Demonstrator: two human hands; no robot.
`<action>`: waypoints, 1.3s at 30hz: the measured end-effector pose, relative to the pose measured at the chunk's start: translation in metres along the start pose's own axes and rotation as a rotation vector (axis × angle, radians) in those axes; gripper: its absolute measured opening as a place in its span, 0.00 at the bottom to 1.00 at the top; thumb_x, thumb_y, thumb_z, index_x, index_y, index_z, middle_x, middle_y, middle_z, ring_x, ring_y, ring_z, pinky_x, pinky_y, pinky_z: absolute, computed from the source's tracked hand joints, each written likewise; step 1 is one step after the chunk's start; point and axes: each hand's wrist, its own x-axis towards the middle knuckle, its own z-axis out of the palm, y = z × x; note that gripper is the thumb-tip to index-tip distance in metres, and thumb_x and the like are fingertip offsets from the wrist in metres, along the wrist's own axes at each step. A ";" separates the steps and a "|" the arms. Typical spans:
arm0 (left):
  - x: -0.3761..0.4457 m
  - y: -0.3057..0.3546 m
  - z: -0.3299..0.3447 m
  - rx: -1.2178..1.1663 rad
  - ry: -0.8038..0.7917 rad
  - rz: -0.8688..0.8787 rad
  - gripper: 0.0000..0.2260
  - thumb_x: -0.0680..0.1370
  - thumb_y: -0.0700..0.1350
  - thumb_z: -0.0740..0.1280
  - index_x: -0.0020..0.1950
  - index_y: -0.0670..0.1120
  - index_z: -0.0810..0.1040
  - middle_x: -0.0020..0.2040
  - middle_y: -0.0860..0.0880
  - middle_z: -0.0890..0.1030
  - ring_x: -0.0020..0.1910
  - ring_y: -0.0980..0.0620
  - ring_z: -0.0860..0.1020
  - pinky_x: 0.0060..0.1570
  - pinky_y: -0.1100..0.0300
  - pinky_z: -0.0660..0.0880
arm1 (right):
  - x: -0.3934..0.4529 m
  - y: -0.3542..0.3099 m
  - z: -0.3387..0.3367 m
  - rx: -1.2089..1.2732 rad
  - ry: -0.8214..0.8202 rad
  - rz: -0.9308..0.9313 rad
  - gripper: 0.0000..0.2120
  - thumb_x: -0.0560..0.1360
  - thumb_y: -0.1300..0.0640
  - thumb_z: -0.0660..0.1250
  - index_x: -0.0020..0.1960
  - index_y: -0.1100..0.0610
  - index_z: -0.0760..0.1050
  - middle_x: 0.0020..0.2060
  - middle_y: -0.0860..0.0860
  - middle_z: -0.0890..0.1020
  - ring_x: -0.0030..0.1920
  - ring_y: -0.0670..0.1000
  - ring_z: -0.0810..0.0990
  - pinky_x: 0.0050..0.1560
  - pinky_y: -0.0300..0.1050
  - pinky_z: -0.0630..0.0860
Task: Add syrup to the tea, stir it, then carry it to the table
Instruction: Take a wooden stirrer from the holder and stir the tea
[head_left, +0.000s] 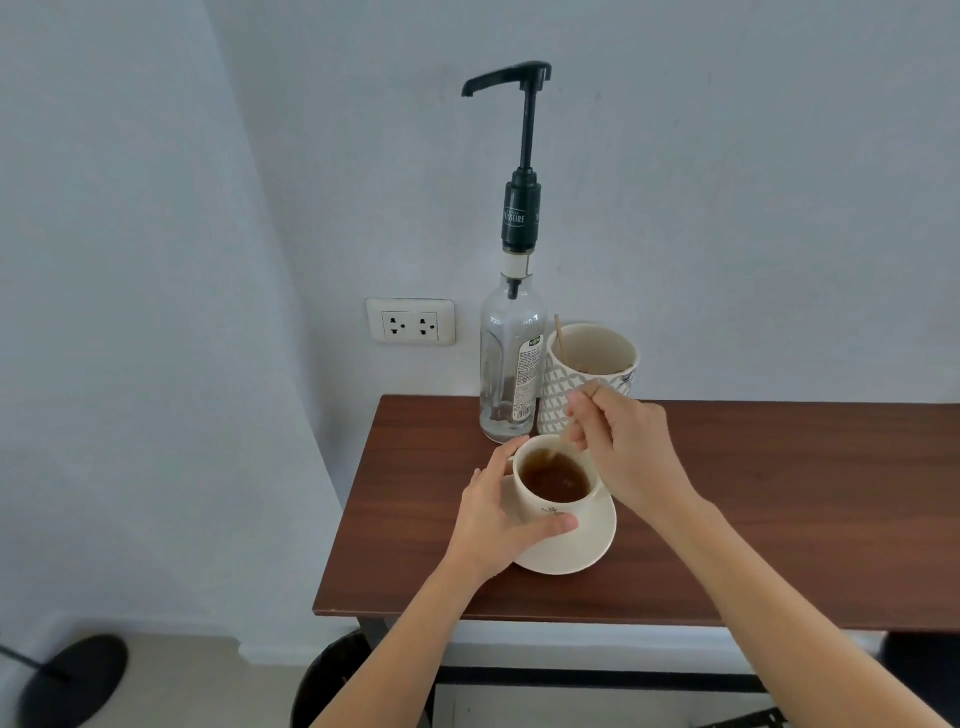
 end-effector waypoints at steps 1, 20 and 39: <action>0.000 0.000 0.000 -0.003 0.004 0.005 0.40 0.60 0.65 0.80 0.68 0.67 0.68 0.63 0.65 0.80 0.67 0.57 0.76 0.71 0.43 0.70 | 0.001 0.002 -0.002 -0.054 0.014 0.016 0.17 0.82 0.50 0.57 0.40 0.59 0.74 0.27 0.52 0.79 0.29 0.54 0.78 0.36 0.50 0.77; 0.000 0.001 -0.001 0.018 -0.004 0.002 0.39 0.60 0.64 0.80 0.68 0.69 0.67 0.62 0.70 0.78 0.66 0.60 0.76 0.71 0.44 0.70 | 0.002 0.000 -0.003 -0.016 0.030 0.046 0.19 0.83 0.51 0.57 0.39 0.60 0.75 0.27 0.52 0.82 0.29 0.50 0.80 0.39 0.52 0.78; 0.000 0.000 0.000 0.011 0.009 -0.009 0.41 0.60 0.65 0.81 0.69 0.67 0.67 0.63 0.66 0.79 0.67 0.55 0.75 0.69 0.45 0.71 | 0.003 0.008 0.001 -0.067 0.021 0.001 0.18 0.83 0.53 0.58 0.37 0.59 0.71 0.25 0.53 0.79 0.27 0.55 0.77 0.37 0.53 0.76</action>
